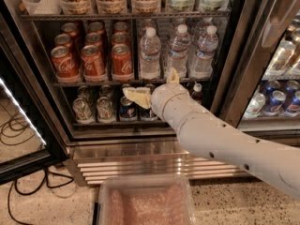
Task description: Pick water bottle from middle shelf of fridge
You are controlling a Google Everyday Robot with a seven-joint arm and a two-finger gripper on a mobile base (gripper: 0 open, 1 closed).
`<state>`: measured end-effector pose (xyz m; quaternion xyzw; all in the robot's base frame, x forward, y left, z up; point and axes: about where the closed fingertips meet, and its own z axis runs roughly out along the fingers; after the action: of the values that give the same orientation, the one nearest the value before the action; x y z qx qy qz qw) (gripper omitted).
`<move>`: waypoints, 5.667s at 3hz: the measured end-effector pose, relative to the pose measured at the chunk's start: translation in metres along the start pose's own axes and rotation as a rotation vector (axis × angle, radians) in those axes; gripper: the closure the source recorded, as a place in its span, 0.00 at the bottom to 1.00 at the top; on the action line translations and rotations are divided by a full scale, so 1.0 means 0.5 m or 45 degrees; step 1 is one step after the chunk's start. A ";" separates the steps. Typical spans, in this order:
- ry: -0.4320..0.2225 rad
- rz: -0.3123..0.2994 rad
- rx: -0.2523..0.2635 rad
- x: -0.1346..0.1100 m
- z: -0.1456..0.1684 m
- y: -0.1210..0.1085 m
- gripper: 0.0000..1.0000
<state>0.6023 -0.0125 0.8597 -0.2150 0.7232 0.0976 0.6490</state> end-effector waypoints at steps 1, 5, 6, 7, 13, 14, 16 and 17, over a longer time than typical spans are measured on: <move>-0.001 -0.003 -0.001 0.003 0.001 0.000 0.12; -0.060 -0.020 0.097 -0.006 0.017 -0.015 0.42; -0.082 -0.020 0.134 -0.011 0.027 -0.026 0.43; -0.084 -0.021 0.135 -0.013 0.027 -0.027 0.39; -0.160 -0.007 0.214 -0.012 0.121 -0.055 0.44; -0.170 -0.011 0.220 -0.018 0.132 -0.061 0.43; -0.192 -0.012 0.225 -0.036 0.220 -0.116 0.37; -0.191 -0.008 0.216 -0.035 0.225 -0.115 0.56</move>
Offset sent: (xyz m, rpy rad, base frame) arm -0.0016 0.0000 -0.0006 -0.0002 -0.0020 0.0029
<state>0.7295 -0.0130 0.8692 -0.1537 0.6777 0.0497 0.7173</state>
